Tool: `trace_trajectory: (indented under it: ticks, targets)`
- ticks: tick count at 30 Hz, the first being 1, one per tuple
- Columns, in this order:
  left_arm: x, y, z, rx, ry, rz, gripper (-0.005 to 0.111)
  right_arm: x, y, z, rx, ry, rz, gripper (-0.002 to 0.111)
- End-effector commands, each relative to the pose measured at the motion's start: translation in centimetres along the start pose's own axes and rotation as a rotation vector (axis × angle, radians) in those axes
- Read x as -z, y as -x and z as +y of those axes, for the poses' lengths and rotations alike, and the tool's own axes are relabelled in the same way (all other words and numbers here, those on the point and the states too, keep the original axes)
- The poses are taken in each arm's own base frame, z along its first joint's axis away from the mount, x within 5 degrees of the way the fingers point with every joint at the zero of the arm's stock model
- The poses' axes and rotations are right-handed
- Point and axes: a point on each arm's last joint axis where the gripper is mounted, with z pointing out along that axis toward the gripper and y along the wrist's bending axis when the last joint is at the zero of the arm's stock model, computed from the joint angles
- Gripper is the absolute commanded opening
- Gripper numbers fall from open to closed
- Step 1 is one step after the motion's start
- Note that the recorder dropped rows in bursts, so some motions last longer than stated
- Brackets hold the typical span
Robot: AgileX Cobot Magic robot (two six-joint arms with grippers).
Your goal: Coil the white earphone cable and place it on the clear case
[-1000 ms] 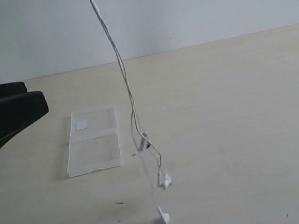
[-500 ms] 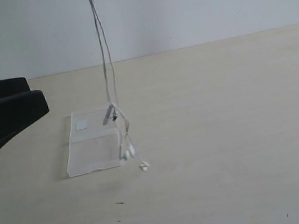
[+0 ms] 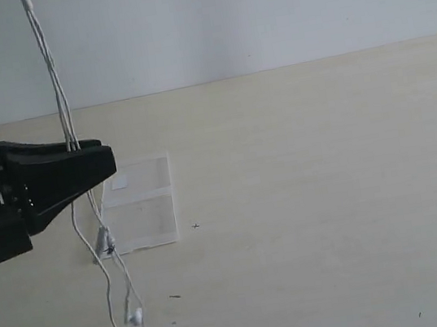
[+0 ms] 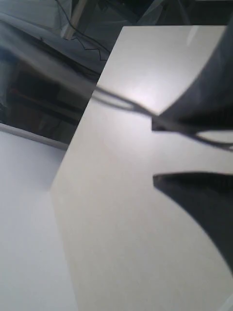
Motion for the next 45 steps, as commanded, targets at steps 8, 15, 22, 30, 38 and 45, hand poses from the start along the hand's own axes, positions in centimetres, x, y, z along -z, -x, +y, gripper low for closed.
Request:
trace_trajectory:
  ticks: [8,15,22,30,38,45]
  targets:
    - [2.3,2.9,-2.4,-0.08,0.063,-0.129,0.0,5.5,-1.0,-3.5,0.105,-0.446,0.294,0.0]
    - [4.7,4.5,-3.7,-0.107,0.223,-0.138,0.0,7.3,-1.6,-3.7,0.118,-0.496,0.315,0.0]
    - [8.3,6.5,-5.9,-0.165,0.401,-0.159,0.0,4.7,-6.8,-3.8,0.123,-0.461,0.527,0.0]
    - [10.4,7.0,-8.2,-0.145,0.387,-0.278,0.0,1.0,-17.2,-2.9,0.092,-0.284,0.906,0.0]
    - [10.3,7.0,-8.4,-0.137,0.369,-0.274,0.0,-5.2,-27.2,1.2,-0.014,0.262,0.808,0.005]
    - [10.7,7.3,-7.8,-0.132,0.441,-0.307,0.0,-5.3,-26.7,1.5,-0.039,0.28,0.762,0.07]
